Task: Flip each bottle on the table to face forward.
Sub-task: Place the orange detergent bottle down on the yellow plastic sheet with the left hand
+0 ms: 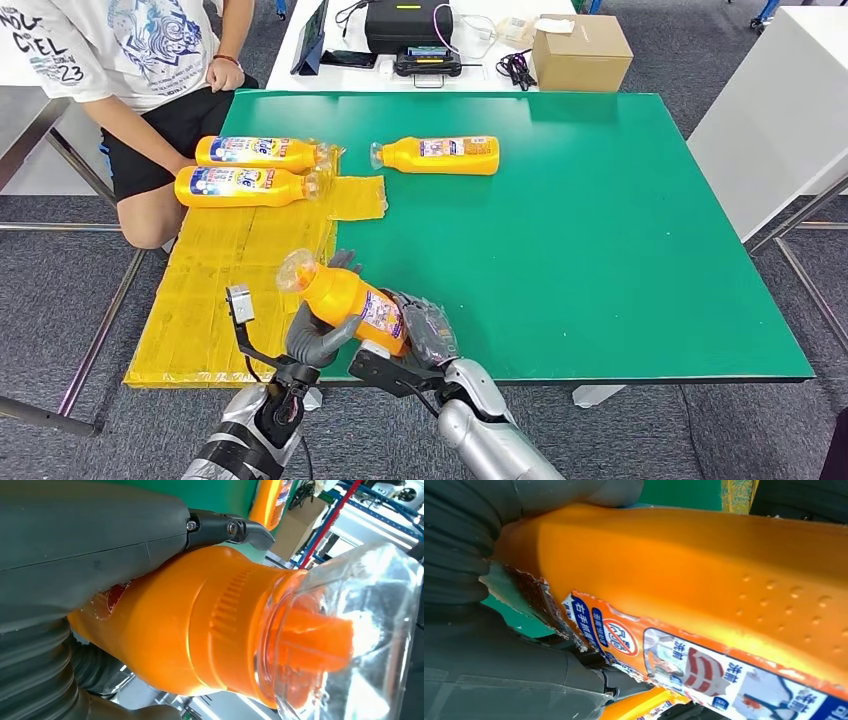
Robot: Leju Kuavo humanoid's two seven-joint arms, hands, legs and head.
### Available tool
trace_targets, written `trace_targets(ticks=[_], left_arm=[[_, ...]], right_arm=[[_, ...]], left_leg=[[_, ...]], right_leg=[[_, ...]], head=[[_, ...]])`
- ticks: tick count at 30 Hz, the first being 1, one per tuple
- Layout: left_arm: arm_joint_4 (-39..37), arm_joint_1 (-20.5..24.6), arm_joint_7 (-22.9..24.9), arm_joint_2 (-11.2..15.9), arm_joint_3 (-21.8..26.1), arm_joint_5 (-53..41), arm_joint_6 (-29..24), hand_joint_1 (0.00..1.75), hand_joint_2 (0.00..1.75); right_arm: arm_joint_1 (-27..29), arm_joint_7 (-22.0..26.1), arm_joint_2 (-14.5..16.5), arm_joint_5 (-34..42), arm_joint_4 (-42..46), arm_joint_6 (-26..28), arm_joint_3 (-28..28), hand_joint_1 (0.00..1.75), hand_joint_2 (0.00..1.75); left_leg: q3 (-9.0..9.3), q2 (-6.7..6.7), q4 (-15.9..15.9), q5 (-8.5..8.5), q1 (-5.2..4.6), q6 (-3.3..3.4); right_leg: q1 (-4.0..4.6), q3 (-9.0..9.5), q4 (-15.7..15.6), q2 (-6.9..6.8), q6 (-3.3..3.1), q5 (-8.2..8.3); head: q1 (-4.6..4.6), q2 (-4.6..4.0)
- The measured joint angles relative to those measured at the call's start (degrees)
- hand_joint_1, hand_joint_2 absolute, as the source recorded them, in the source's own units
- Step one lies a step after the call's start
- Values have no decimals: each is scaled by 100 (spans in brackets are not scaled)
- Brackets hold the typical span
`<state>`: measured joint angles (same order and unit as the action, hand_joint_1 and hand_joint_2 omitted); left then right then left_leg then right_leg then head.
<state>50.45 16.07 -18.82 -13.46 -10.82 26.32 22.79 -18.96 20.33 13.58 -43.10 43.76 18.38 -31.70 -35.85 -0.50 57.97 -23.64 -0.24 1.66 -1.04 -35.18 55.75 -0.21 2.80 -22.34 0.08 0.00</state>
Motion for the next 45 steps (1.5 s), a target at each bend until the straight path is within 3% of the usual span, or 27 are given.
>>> trace_targets(ticks=[3,4,13,29,30,32,33,34,36,40,45], left_arm=[[65,12,-199,20,-75,-510,-356,153,175],[104,16,-266,24,-100,-737,-495,175,175],[526,-9,-565,33,-246,-2066,-1340,175,175],[678,-68,-572,33,-251,-2195,-1446,175,175],[678,-67,-567,33,-250,-2200,-1454,175,175],[675,-64,-538,33,-244,-2188,-1445,175,175],[671,-59,-517,33,-237,-2159,-1417,175,175],[663,-51,-492,33,-227,-2110,-1375,175,175],[640,-25,-446,32,-205,-1987,-1287,175,175],[626,2,-407,29,-173,-1714,-1294,175,175],[819,16,-600,66,63,-1542,-1662,175,175]], right_arm=[[-21,-36,10,-4,-18,-4,-9,175,175],[-27,-46,12,9,-18,-18,-10,175,175],[-51,-44,13,239,57,-252,18,175,175],[-41,-24,13,266,107,-317,22,175,175],[-41,-19,13,279,109,-323,22,161,175],[-41,-12,13,300,115,-339,22,73,175],[-41,-12,14,302,120,-338,22,30,131],[-39,-16,15,291,124,-319,22,0,87],[-17,-37,18,226,132,-181,22,0,0],[211,9,25,208,369,483,58,0,0],[735,172,-37,579,1785,1293,403,0,0]], left_leg=[[3,0,0,0,0,0],[4,1,0,0,0,0],[10,9,0,0,0,0],[7,9,0,0,-1,0],[8,9,0,0,-1,0],[8,9,0,0,-1,0],[8,9,0,0,-1,0],[8,9,0,0,-1,0],[8,8,0,0,0,0],[4,5,0,0,0,0],[-4,1,0,0,0,0]], right_leg=[[0,2,0,0,0,0],[0,3,0,0,0,0],[0,6,0,1,-1,1],[-1,3,0,1,-1,0],[0,3,0,1,-1,0],[0,3,0,1,-1,0],[0,3,0,1,-1,0],[0,3,0,1,-1,0],[0,4,0,1,-1,0],[0,3,1,0,-1,0],[0,-2,1,0,-1,0]], head=[[1,0],[1,0],[1,0],[1,0],[1,0],[1,0],[1,0],[0,0],[1,0],[1,0],[2,0]])
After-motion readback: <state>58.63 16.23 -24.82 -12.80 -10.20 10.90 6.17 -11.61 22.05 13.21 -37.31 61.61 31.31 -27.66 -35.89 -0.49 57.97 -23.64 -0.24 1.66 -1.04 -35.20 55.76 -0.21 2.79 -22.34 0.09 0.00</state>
